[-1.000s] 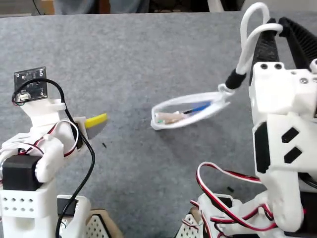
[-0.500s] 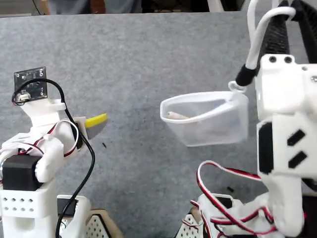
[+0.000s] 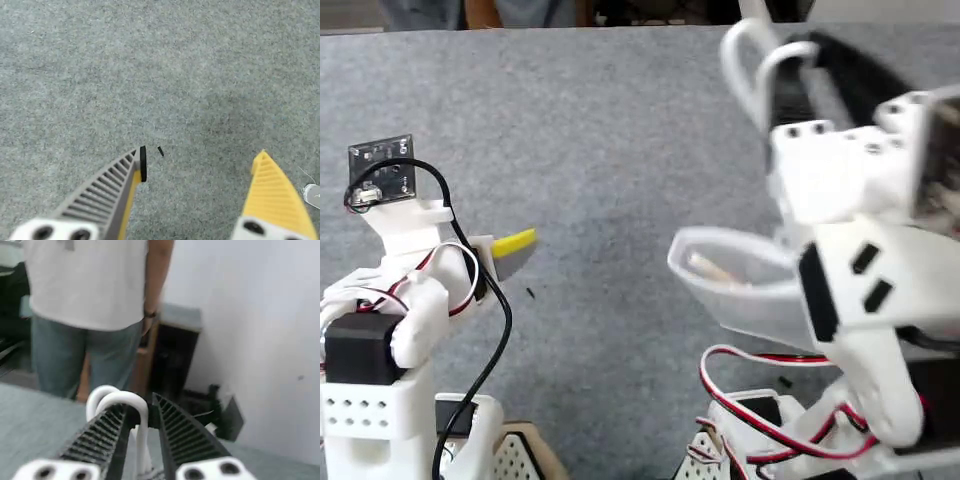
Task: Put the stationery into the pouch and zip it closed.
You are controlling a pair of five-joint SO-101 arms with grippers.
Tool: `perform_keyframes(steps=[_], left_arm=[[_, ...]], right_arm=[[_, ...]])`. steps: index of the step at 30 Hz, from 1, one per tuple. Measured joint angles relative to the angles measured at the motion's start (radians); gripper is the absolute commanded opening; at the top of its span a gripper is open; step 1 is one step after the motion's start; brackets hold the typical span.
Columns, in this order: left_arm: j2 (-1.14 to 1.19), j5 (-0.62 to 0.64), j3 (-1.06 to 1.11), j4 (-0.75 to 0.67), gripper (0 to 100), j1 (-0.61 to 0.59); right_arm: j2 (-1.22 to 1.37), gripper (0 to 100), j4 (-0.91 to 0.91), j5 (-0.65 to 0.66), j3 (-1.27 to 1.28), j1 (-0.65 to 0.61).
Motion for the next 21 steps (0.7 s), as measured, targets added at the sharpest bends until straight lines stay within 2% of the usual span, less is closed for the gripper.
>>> perform_keyframes(steps=[9, 21], left_arm=[[0.000, 0.000, 0.000, 0.000, 34, 0.000], [0.000, 0.000, 0.000, 0.000, 34, 0.000]], right_arm=[[0.000, 1.1, 0.064, -0.003, 0.037, -0.256], [0.009, 1.1, 0.035, -0.003, 0.011, -0.270]])
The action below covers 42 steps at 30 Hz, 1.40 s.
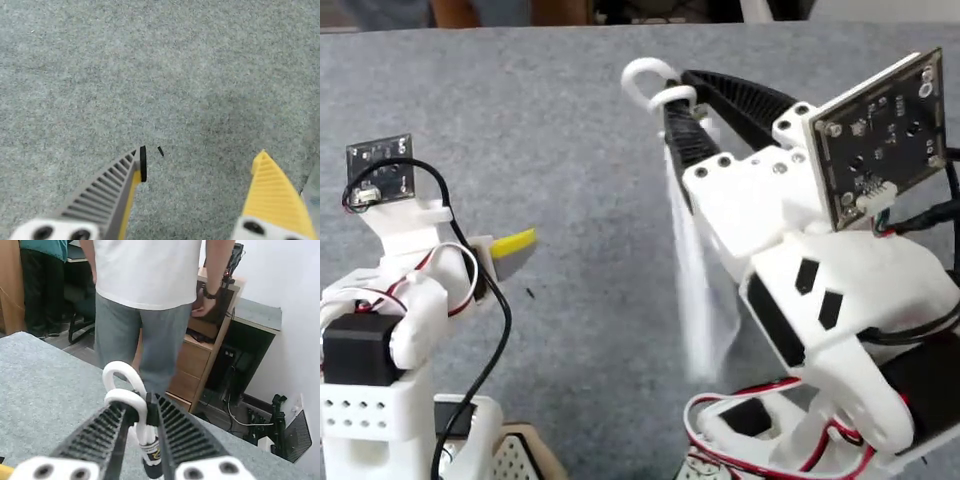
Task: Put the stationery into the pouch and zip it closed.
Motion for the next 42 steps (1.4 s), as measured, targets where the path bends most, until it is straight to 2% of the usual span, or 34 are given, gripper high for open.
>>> perform_keyframes(steps=[13, 16, 23, 26, 31, 42], left_arm=[[0.000, 0.002, 0.005, 0.000, 34, 0.018], [0.000, 0.002, 0.046, 0.000, 34, 0.098], [0.002, 0.002, 0.109, 0.005, 34, 0.400], [0.002, 0.011, 0.094, 0.000, 34, 0.404], [0.002, 0.063, 0.091, -0.101, 34, 0.364], [0.002, 0.184, 0.126, -0.304, 34, 0.362]], right_arm=[[0.058, 1.1, 0.028, 0.000, 0.000, 0.054], [0.058, 1.1, 0.028, 0.000, 0.000, 0.068], [0.066, 1.1, 0.028, 0.000, 0.000, 0.100], [0.066, 1.1, 0.028, 0.000, 0.000, 0.100], [0.066, 1.1, 0.028, 0.000, 0.000, 0.100], [0.064, 1.1, 0.054, 0.000, 0.000, 0.100]])
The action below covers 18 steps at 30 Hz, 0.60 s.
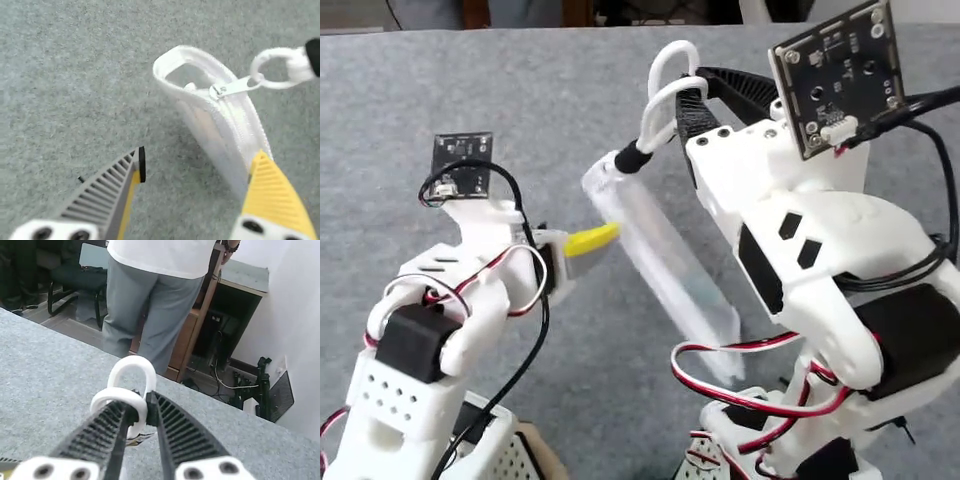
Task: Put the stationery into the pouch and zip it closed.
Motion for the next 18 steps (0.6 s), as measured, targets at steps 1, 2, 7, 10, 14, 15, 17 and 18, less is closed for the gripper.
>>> perform_keyframes(steps=[1, 2, 7, 10, 14, 15, 17, 18], left_arm=[[0.000, 0.009, 0.002, -0.011, 34, 0.000], [0.000, 0.015, 0.002, -0.020, 34, 0.000], [0.000, 0.021, 0.002, -0.034, 34, 0.000], [0.000, 0.021, 0.002, -0.035, 34, 0.026], [0.000, 0.028, 0.012, -0.038, 34, 0.074], [0.000, 0.038, 0.021, -0.043, 34, 0.084], [0.000, 0.049, 0.051, -0.069, 34, 0.109], [0.000, 0.049, 0.072, -0.095, 34, 0.117]], right_arm=[[0.000, 1.1, 0.000, 0.000, 0.000, 0.000], [0.000, 1.1, 0.000, 0.000, 0.000, 0.000], [0.000, 1.1, 0.000, 0.000, 0.000, 0.000], [0.000, 1.1, 0.000, 0.000, 0.000, 0.000], [0.000, 1.1, 0.000, 0.000, 0.000, 0.000], [0.000, 1.1, 0.000, 0.000, 0.000, 0.000], [0.000, 1.1, 0.000, 0.000, 0.000, 0.000], [0.000, 1.1, 0.000, 0.000, 0.000, 0.000]])
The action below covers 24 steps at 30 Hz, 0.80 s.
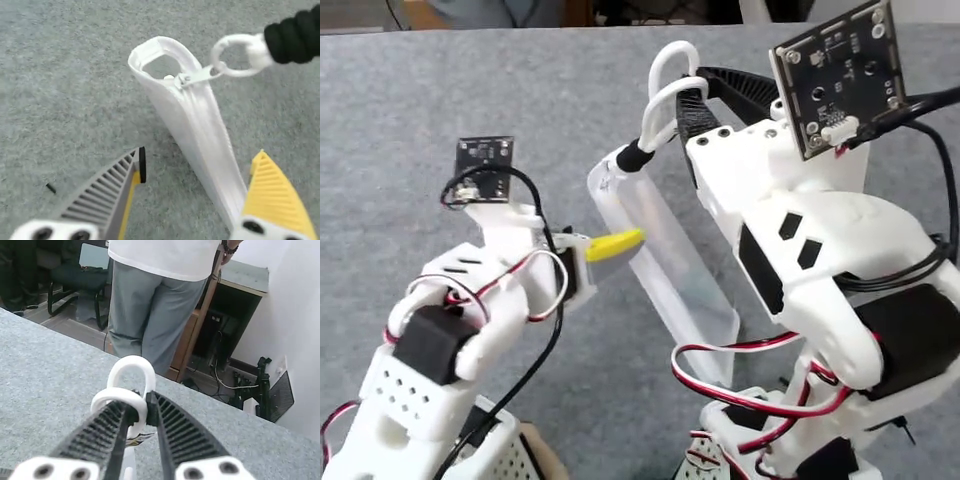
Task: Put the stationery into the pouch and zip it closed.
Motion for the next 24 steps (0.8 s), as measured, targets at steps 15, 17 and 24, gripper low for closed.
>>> perform_keyframes(steps=[15, 17, 24], left_arm=[[0.002, 0.009, 0.216, -0.338, 34, 0.011], [0.002, 0.009, 0.235, -0.354, 32, 0.012], [0.002, 0.009, 0.253, -0.416, 4, 0.018]], right_arm=[[-0.026, 1.1, 0.002, 0.000, 0.000, 0.000], [-0.029, 1.1, 0.002, 0.000, 0.000, 0.000], [-0.029, 1.1, 0.021, 0.000, 0.000, 0.000]])
